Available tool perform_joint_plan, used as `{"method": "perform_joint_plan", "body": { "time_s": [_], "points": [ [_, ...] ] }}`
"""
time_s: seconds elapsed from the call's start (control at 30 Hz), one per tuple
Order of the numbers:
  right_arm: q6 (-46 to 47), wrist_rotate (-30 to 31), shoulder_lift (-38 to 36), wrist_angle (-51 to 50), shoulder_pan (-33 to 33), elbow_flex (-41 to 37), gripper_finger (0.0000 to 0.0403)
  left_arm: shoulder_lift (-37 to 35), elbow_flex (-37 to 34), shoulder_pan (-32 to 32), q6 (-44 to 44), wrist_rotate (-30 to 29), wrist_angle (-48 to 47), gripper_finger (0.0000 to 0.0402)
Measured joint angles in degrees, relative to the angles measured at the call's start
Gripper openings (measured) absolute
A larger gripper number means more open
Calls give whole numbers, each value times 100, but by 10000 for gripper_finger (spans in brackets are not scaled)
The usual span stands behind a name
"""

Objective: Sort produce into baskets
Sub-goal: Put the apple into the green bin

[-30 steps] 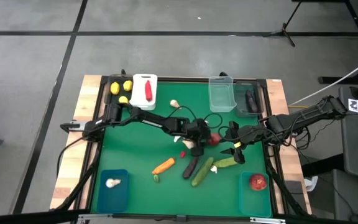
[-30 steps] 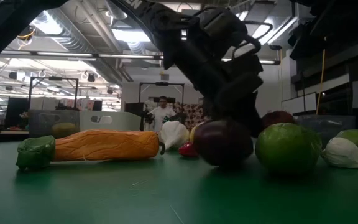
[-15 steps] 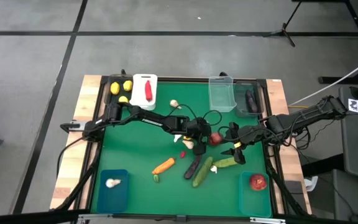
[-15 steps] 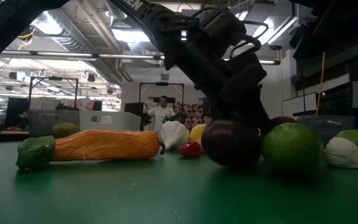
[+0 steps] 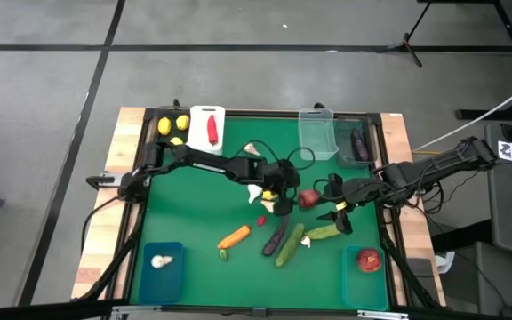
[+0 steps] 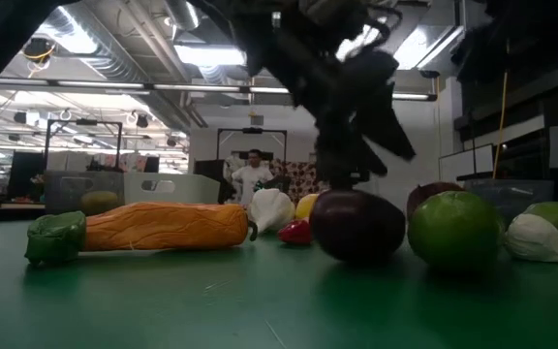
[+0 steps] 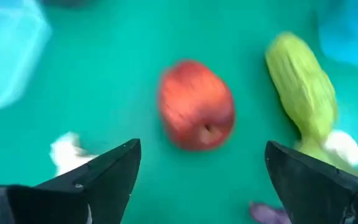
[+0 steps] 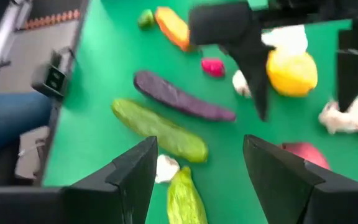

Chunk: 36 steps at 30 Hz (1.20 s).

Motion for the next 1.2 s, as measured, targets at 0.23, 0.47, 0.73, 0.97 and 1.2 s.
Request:
{"method": "perform_joint_plan", "body": {
  "time_s": [0.23,0.47,0.73,0.97,1.2],
  "points": [
    [-341,157,-593,-551,-1,571,237,10,11,-168,323,-425,1144,338],
    [-156,459,-1286,-755,0,609,237,189,17,-249,963,-1187,2046,338],
    [-107,503,-1396,-898,0,607,237,879,241,-322,698,-1421,2288,338],
    [-96,498,-1299,-1069,0,605,237,1404,817,-525,1017,-1907,2250,338],
    [-61,450,-1297,-1204,0,603,237,1454,908,-528,589,-1999,1539,338]
  ]
}}
